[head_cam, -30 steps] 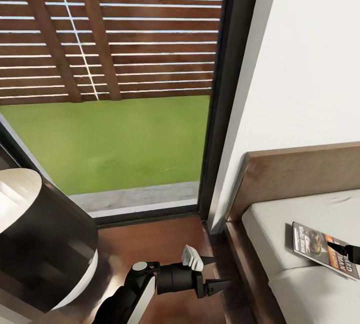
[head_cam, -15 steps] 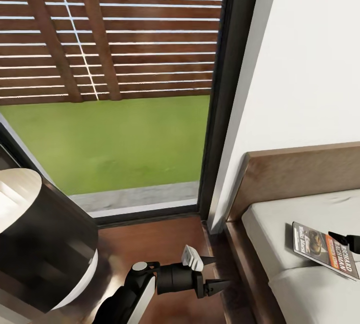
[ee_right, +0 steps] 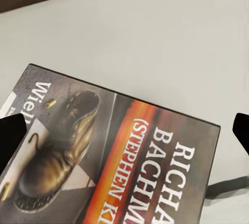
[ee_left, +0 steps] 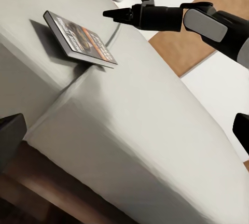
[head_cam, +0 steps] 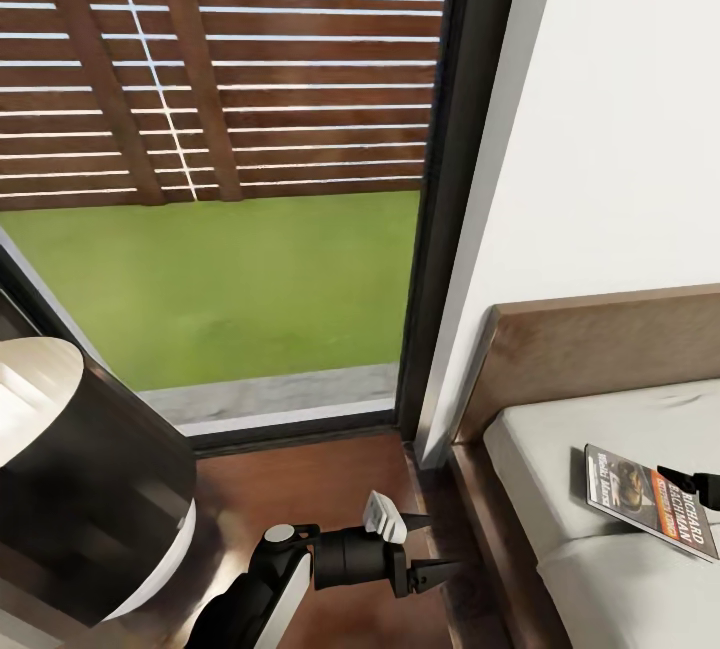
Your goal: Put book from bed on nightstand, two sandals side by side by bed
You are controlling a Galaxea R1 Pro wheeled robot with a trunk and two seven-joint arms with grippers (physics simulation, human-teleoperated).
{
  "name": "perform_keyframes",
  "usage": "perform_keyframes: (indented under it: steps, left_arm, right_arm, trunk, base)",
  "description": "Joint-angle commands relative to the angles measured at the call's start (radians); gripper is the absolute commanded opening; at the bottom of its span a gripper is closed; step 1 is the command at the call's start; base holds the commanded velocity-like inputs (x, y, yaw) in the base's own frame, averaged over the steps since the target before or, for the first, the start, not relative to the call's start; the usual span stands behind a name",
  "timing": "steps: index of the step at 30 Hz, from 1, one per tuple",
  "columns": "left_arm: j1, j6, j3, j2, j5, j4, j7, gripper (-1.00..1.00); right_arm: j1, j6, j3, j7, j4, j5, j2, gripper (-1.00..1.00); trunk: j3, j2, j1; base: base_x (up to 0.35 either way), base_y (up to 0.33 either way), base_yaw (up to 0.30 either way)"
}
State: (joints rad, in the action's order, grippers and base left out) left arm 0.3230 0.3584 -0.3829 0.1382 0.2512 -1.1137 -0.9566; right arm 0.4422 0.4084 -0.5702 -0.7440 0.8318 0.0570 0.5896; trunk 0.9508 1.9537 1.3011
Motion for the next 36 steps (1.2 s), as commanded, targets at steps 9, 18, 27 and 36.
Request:
perform_keyframes:
  steps: [9,18,27,36]
  left_arm:
    - [0.001,0.010,-0.001,0.000,0.008,0.000,-0.001,1.00]
    - [0.001,0.010,-0.001,0.000,0.008,0.000,-0.001,1.00]
    - [0.000,0.010,-0.001,0.000,0.008,-0.001,-0.001,1.00]
    - [0.000,0.010,-0.001,0.000,0.008,-0.001,-0.001,1.00]
  right_arm:
    - [0.001,0.006,-0.002,-0.004,-0.074,0.008,-0.001,1.00]
    - [0.001,0.006,-0.002,-0.002,-0.102,0.009,-0.001,1.00]
    - [0.001,0.006,-0.002,-0.003,-0.103,0.007,-0.001,1.00]
    - [0.001,0.006,-0.004,-0.003,-0.103,0.006,-0.001,1.00]
  trunk:
    - [0.001,0.000,0.000]
    - [0.001,0.000,0.000]
    - [0.001,0.000,0.000]
    - [0.007,0.014,0.008]
  base:
    - [0.000,0.000,0.000]
    - [0.000,0.000,0.000]
    - [0.000,0.000,0.000]
    - [0.000,0.000,0.000]
